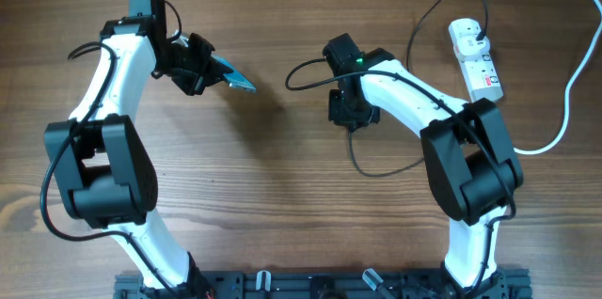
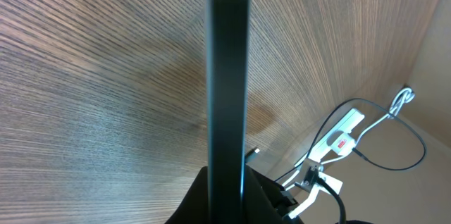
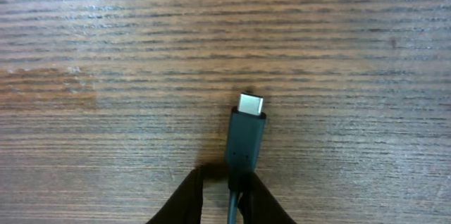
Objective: Plug charger to phone and switch on socket
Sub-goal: 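Grasp the black USB-C cable end with the right gripper, then bring the cable plug up under the phone held by left gripper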
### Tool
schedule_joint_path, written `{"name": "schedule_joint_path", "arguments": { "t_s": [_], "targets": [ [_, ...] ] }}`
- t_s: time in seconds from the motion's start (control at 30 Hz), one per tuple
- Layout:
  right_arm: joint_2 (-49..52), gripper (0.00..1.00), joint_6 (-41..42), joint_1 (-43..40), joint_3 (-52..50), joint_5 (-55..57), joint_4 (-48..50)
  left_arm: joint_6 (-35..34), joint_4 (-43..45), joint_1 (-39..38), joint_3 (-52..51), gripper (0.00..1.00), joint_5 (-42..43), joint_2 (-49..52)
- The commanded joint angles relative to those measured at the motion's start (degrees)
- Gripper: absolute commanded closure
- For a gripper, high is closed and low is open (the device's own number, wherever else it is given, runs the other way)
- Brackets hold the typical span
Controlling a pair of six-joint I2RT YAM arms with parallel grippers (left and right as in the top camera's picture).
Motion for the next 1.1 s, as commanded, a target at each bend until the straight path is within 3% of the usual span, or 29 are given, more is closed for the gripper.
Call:
{"name": "schedule_joint_path", "arguments": {
  "t_s": [0.0, 0.17, 0.27, 0.5, 0.53, 0.6, 0.77, 0.87, 1.07],
  "targets": [
    [1.5, 0.76, -0.1, 0.1, -1.6, -0.2, 1.4, 1.4, 0.3, 0.1, 0.8, 0.96, 0.3, -1.7],
    [1.5, 0.77, 0.9, 0.1, -1.6, 3.4, 1.4, 1.4, 0.3, 0.1, 0.8, 0.96, 0.3, -1.7],
    [1.5, 0.84, 1.6, 0.1, -1.6, 3.6, 1.1, 1.4, 0.3, 0.1, 0.8, 0.96, 0.3, -1.7],
    [1.4, 0.85, 1.5, 0.1, -1.6, 1.0, 0.5, 1.4, 0.5, 0.1, 0.8, 0.96, 0.3, -1.7],
    [1.4, 0.91, 1.5, 0.1, -1.5, 1.1, 0.5, 1.6, 1.0, 0.0, 0.8, 0.96, 0.7, -1.7],
    [1.3, 0.96, 1.5, 0.1, 0.2, 1.1, -0.5, 6.6, 3.9, -0.1, 0.8, 0.96, 9.2, -1.7],
    [-2.0, 0.96, -2.9, 0.1, 7.4, -1.6, -6.7, 16.4, 11.0, -0.1, 0.8, 0.96, 29.8, -1.7],
    [-10.4, 0.95, -10.1, 0.1, 9.1, -13.4, -9.3, 18.1, 17.6, -1.0, 0.8, 0.96, 43.3, -1.7],
    [-24.1, 0.96, -13.7, 0.4, 9.1, -23.4, -14.0, 17.9, 22.2, -6.8, 0.8, 0.96, 47.1, -1.7]
  ]
}}
